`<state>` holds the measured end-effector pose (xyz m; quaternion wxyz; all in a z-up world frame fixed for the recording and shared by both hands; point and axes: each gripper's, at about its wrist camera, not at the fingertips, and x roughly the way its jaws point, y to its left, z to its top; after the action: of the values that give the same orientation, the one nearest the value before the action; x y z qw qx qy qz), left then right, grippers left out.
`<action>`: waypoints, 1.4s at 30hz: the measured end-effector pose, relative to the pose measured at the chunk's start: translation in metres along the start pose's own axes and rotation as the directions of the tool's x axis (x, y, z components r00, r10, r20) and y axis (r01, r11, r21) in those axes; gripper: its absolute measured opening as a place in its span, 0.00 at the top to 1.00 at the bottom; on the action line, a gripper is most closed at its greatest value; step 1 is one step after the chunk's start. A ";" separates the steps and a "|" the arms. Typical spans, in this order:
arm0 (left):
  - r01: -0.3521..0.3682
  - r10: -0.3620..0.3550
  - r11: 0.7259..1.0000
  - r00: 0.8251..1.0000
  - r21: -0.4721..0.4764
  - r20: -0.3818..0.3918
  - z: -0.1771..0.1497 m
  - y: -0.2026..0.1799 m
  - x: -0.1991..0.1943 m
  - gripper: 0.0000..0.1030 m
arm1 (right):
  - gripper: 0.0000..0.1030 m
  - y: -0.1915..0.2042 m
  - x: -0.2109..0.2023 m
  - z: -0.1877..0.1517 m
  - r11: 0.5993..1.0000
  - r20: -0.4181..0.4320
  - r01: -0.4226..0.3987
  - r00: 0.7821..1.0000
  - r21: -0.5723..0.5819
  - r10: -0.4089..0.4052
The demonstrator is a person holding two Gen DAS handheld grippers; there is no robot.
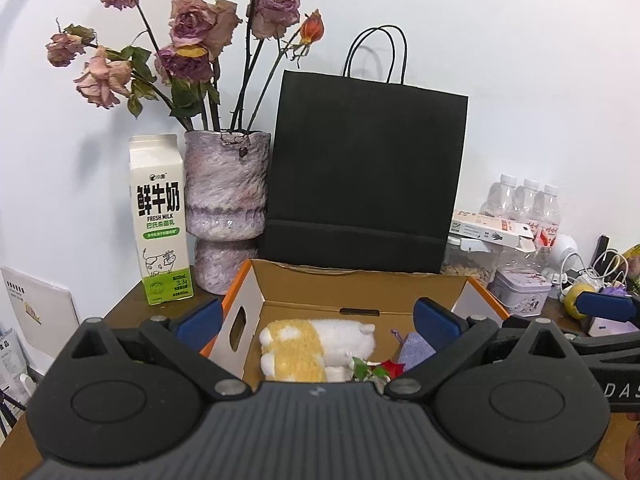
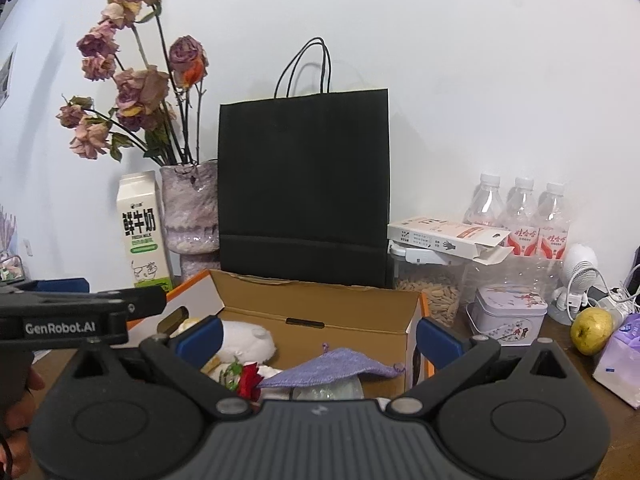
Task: Organize objects
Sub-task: 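Withdraw both tools and move toward the pink headband and navy case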
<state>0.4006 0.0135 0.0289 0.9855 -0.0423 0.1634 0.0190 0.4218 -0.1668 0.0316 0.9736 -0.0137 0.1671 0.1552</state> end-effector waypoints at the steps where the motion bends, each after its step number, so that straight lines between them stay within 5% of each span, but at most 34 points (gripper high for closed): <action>1: 0.003 -0.003 1.000 1.000 0.000 0.000 -0.001 0.000 -0.003 0.00 | 0.00 0.001 -0.003 -0.001 1.000 0.001 0.001 1.000 -0.002 -0.001; 42: 0.062 -0.061 0.995 0.998 0.081 -0.005 -0.082 0.013 -0.129 0.00 | 0.00 0.030 -0.139 -0.091 0.999 0.028 0.015 1.000 -0.038 -0.014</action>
<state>0.2520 0.0157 -0.0073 0.9863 -0.0074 0.1637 -0.0180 0.2586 -0.1864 -0.0071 0.9765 -0.0311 0.1502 0.1516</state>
